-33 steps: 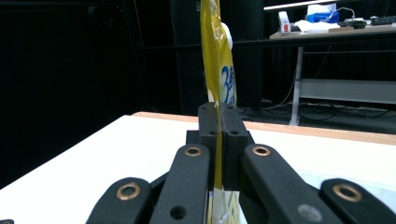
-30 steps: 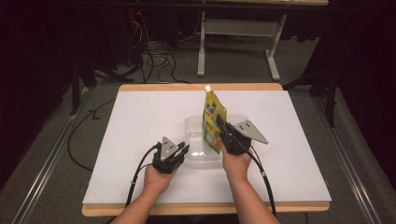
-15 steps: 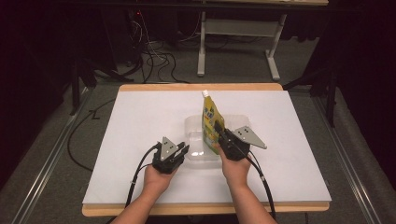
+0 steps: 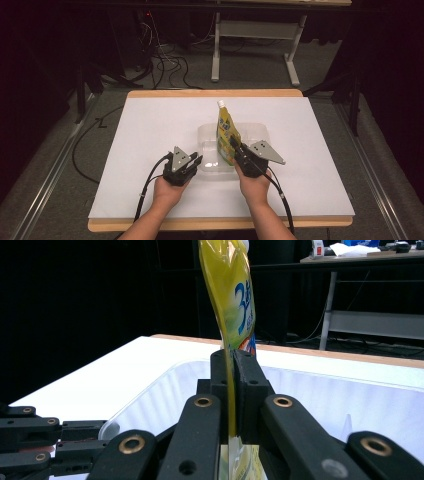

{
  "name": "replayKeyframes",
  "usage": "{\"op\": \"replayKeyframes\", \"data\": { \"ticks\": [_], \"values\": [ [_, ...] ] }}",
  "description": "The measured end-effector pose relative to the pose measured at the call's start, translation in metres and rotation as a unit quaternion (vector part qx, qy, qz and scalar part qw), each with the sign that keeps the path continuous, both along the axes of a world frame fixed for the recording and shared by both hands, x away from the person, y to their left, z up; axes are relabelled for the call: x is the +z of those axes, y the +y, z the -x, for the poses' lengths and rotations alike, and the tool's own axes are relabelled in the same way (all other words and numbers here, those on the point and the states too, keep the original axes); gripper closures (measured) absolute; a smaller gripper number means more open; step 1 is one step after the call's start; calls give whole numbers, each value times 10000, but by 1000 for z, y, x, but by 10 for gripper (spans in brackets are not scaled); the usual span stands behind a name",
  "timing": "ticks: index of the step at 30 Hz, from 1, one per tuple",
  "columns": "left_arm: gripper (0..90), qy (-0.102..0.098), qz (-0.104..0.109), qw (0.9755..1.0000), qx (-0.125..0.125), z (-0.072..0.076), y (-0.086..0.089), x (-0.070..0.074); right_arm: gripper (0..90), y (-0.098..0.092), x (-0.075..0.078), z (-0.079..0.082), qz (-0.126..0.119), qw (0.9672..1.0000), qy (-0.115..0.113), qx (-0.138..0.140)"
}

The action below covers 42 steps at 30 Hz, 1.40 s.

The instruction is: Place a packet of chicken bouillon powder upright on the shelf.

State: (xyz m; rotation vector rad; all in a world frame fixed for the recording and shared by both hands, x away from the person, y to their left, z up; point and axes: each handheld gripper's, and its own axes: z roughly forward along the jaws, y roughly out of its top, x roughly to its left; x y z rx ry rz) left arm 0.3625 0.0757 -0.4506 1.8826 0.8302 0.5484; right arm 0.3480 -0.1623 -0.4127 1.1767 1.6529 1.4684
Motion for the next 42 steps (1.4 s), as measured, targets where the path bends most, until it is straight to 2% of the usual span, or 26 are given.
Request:
{"op": "replayKeyframes", "data": {
  "ticks": [18,22,27,28,33,38,42],
  "values": [
    [748,1,34,10000,11,-1,0,0,826,-1,0,-3,112,9999,83,28],
    [686,12,146,9999,-45,0,0,2,745,-1,2,-4,130,9998,124,66],
    [605,64,226,9997,-55,0,1,3,598,-2,6,-3,261,9994,180,152],
    [586,60,257,9996,-39,1,1,4,573,-2,7,-3,327,9992,139,195],
    [487,63,384,9992,30,3,4,9,432,-1,9,0,566,9974,259,366],
    [412,2,371,9993,-6,9,8,13,345,-5,12,6,649,9959,322,537],
    [360,22,348,9993,-96,15,14,17,266,-10,13,15,704,9953,341,565]
  ]
}}
